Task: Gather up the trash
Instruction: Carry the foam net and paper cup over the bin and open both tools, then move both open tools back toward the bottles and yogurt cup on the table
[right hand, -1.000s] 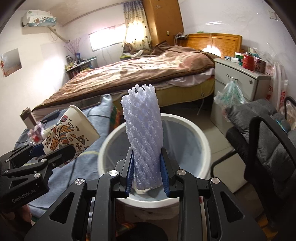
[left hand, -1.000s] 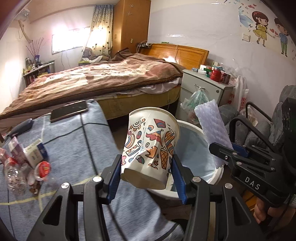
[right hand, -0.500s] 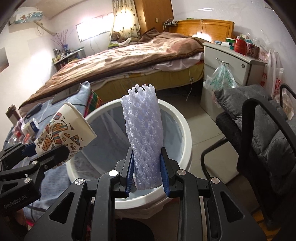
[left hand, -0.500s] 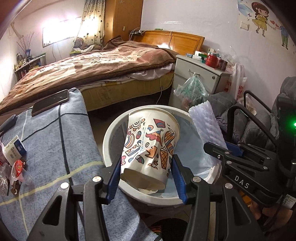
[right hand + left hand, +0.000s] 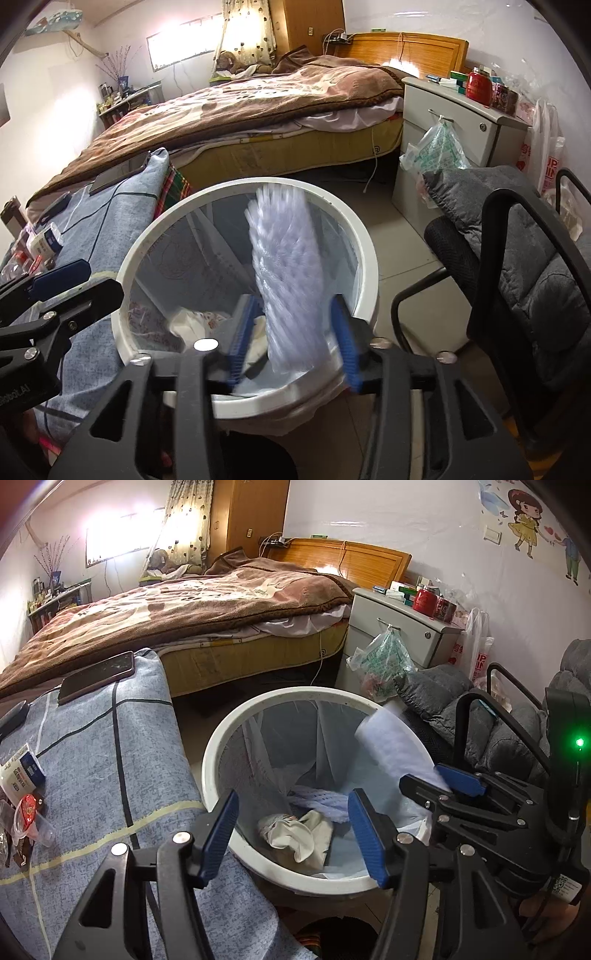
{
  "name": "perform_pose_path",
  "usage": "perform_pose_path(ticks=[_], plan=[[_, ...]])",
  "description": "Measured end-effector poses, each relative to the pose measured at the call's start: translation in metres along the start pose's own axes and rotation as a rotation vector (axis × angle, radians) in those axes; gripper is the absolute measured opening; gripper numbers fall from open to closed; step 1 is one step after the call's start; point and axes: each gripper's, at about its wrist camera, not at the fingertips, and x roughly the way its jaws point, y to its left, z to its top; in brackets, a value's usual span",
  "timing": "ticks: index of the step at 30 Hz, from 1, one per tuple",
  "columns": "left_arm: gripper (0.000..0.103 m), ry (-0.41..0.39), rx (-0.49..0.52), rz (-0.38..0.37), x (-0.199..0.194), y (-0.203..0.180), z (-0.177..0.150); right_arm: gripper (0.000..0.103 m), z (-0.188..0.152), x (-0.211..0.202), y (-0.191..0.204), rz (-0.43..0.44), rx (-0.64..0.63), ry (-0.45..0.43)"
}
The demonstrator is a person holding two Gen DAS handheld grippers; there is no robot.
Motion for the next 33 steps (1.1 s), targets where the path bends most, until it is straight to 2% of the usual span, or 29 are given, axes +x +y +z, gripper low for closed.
perform_pose_path(ticks=[2, 19, 33], plan=[[0.067, -0.004, -0.002, 0.008, -0.003, 0.001, -0.001, 0.055, 0.000, -0.003, 0.000, 0.009, 0.004, -0.008], [0.067, -0.072, -0.037, 0.050, -0.047, 0.029, -0.009, 0.055, 0.001, -0.022, 0.022, 0.029, -0.006, -0.075], [0.067, -0.135, -0.095, 0.107, -0.089, 0.068, -0.023, 0.055, 0.002, -0.039, 0.060, 0.081, -0.058, -0.134]])
